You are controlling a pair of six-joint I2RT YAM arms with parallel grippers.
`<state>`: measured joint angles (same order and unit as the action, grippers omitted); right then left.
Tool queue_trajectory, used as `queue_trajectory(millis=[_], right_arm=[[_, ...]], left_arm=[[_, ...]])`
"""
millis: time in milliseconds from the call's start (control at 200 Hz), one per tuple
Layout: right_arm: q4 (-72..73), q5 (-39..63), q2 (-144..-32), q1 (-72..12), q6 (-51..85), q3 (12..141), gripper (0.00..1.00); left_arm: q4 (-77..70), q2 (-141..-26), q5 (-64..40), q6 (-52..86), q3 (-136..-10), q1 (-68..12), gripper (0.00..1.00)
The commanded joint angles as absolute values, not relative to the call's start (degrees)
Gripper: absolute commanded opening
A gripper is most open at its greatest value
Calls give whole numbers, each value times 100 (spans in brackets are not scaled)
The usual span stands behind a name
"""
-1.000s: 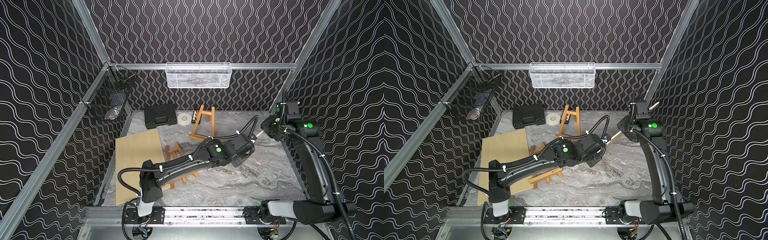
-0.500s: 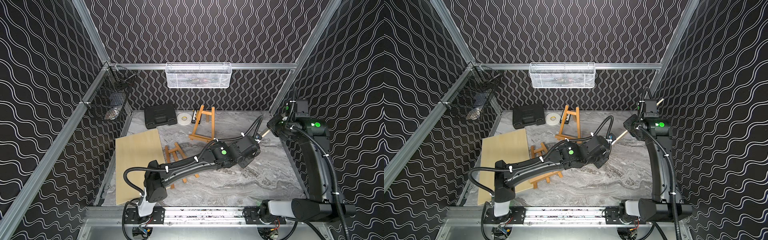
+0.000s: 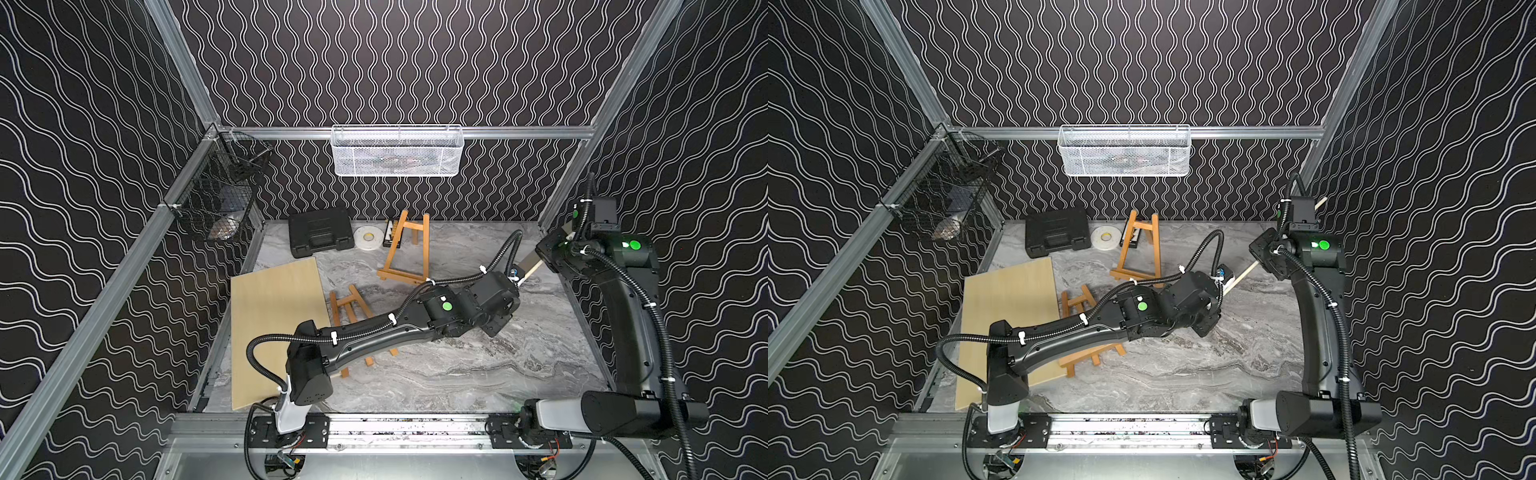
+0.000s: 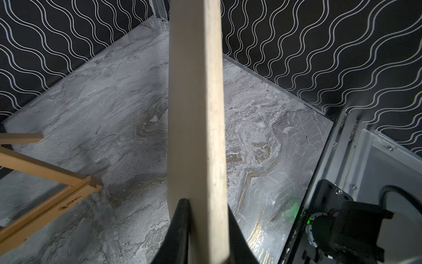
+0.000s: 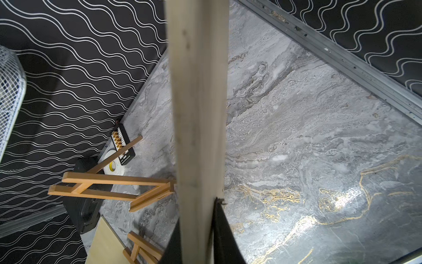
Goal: Assemble the easel
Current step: Pick up the drawing board from the center of the board.
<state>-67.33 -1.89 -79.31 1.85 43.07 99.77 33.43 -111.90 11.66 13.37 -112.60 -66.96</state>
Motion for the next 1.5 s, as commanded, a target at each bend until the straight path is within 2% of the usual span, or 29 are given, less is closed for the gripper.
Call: queue_trajectory(millis=[0, 95, 500, 831, 1016, 1321, 1496], right_arm=[[-6128, 817, -7994, 199, 4693, 10024, 0], [-6144, 747, -7999, 249, 4774, 10080, 0], [-6337, 567, -8228, 334, 4799, 10611, 0], [-6979, 826, -8810, 287, 4019, 11452, 0], [-7664, 276, -9181, -211, 3451, 12235, 0], [-8038, 30, -9463, -220, 3215, 12806, 0], [-8358, -96, -9330, -229, 2911, 12649, 0]], left_arm=[[2223, -11306, -1908, 1633, -11261, -6821, 22], [2165, -11287, -2049, 1703, -11182, -6790, 22], [1625, -10770, -2764, 2021, -10536, -6593, 40], [1104, -9595, -2642, 2068, -9319, -6225, 65], [942, -9093, -2466, 2133, -8720, -5887, 78], [616, -8711, -2921, 2184, -8241, -5722, 93], [865, -8430, -2429, 1960, -8007, -5672, 99]])
